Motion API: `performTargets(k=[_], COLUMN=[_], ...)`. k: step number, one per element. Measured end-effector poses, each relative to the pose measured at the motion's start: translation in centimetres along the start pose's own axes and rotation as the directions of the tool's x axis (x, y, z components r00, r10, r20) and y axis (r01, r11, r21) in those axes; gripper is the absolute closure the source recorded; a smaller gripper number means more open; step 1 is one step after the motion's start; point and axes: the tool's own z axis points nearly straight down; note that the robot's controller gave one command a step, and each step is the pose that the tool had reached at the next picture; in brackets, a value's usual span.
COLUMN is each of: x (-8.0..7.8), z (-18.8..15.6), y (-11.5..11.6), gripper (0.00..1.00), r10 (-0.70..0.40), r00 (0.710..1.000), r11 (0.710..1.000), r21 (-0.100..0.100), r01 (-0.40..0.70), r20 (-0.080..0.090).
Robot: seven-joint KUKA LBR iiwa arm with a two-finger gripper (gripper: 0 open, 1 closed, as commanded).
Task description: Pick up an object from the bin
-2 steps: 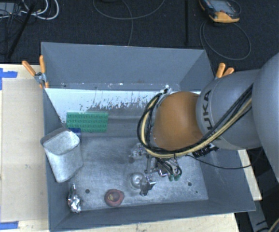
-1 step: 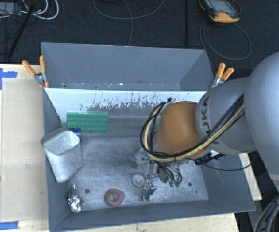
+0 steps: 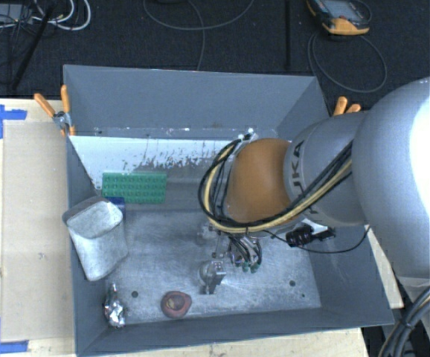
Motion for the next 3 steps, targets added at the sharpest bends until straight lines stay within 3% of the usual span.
performTargets(k=[1, 3], x=[0.0, -0.1], z=[-0.2, -2.9], y=[0.1, 0.1], gripper=[1.0, 1.0], r10=[-0.002, -0.005], r00=[1.0, 1.0], r11=[1.0, 1.0], r21=[-0.002, -0.001], r01=[0.002, 0.005], r20=[-0.001, 0.004])
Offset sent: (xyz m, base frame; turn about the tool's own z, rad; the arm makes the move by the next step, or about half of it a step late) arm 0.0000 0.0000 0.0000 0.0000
